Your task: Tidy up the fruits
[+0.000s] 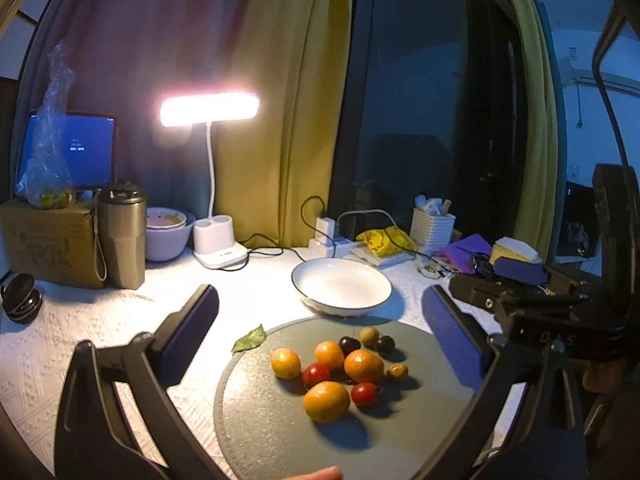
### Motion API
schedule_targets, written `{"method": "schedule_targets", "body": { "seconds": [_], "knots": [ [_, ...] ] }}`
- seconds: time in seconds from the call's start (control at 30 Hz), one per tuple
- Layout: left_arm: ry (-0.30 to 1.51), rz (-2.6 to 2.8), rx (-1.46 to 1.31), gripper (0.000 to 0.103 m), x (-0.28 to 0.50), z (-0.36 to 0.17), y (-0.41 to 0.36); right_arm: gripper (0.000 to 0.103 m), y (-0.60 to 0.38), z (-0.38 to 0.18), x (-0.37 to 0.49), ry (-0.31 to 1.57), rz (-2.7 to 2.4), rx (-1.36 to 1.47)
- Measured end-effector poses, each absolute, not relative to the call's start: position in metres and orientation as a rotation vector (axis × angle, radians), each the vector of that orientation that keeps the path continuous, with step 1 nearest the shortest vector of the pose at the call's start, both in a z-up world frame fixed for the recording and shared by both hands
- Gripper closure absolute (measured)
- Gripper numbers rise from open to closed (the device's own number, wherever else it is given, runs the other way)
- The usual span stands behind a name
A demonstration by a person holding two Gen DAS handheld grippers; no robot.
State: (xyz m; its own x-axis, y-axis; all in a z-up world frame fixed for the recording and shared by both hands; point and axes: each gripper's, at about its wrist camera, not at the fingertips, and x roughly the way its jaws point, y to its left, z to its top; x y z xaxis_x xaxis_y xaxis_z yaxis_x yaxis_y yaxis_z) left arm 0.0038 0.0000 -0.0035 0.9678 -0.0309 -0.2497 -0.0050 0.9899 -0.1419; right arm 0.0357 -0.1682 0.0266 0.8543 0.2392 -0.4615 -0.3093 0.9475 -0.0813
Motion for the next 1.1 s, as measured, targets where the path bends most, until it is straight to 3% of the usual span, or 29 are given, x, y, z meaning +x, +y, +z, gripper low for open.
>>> {"method": "schedule_targets", "body": {
  "seconds": [1.1],
  "knots": [
    [0.261,-0.021,-0.138,0.001,0.0059,-0.0019,0.0004,0.016,-0.1656,0.0200,0.0405,0.478,0.288,-0.156]
  ]
}}
